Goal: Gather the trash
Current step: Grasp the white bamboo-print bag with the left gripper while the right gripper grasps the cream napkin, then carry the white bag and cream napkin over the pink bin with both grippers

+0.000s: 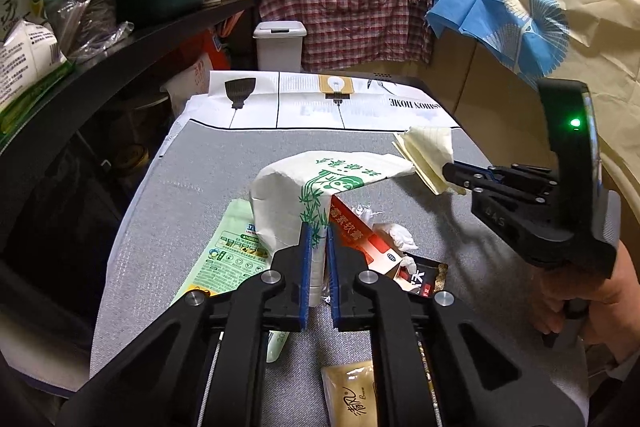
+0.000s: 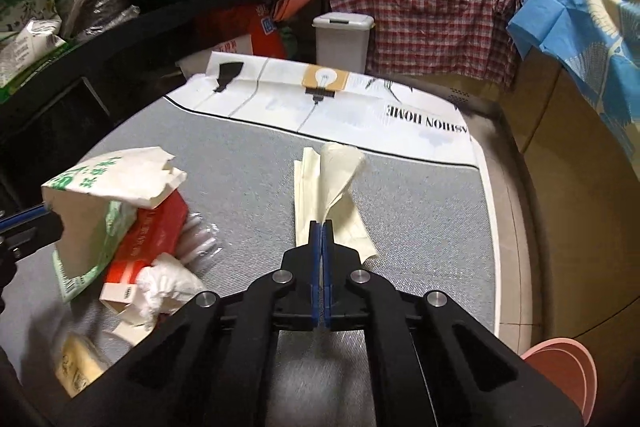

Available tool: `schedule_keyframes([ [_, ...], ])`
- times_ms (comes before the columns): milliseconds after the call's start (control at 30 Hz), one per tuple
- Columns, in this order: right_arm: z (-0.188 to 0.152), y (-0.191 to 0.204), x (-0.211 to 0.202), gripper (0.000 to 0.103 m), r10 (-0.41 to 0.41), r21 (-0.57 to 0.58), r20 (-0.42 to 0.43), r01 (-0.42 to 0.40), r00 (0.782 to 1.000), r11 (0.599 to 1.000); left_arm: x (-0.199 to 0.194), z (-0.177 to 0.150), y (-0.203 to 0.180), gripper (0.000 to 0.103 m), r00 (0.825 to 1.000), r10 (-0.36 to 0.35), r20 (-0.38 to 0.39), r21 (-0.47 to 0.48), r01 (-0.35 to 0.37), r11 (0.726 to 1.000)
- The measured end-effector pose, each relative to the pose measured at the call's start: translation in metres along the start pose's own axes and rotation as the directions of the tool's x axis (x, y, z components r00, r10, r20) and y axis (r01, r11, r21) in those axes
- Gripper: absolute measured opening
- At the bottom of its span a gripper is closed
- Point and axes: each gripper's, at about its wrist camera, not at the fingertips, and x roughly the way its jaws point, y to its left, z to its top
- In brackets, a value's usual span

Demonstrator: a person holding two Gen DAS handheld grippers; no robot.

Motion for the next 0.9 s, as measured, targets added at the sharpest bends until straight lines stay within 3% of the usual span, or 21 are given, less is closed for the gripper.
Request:
schedule_keyframes([
  [500,-0.004,0.0,-0.075,0.001,0.009,0.014,0.072,-0.01,0.997,1.0,-0.032,0.003,-0.01,0.005,0.999,-0.013,0.052,0.032,0.012,0.999],
  [900,-0.009,-0.004,-0.159,0.001,0.01,0.036,0.099,-0.014,0.995,0.999,-0.065,0.007,-0.013,0.005,0.994,-0.054,0.094,0.013,0.053,0.999],
])
